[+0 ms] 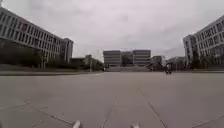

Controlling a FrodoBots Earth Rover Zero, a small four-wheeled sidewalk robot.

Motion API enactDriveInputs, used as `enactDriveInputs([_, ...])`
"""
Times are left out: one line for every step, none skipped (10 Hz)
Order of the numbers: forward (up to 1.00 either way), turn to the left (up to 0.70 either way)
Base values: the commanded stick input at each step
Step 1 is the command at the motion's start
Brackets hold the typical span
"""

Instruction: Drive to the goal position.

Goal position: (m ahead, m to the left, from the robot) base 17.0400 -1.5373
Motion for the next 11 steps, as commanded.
enactDriveInputs([1.0,0.0])
enactDriveInputs([1.0,0.0])
enactDriveInputs([1.0,0.0])
enactDriveInputs([1.0,0.0])
enactDriveInputs([1.0,0.0])
enactDriveInputs([1.0,0.0])
enactDriveInputs([1.0,0.0])
enactDriveInputs([1.0,0.0])
enactDriveInputs([1.0,0.0])
enactDriveInputs([1.0,0.0])
enactDriveInputs([1.0,0.0])
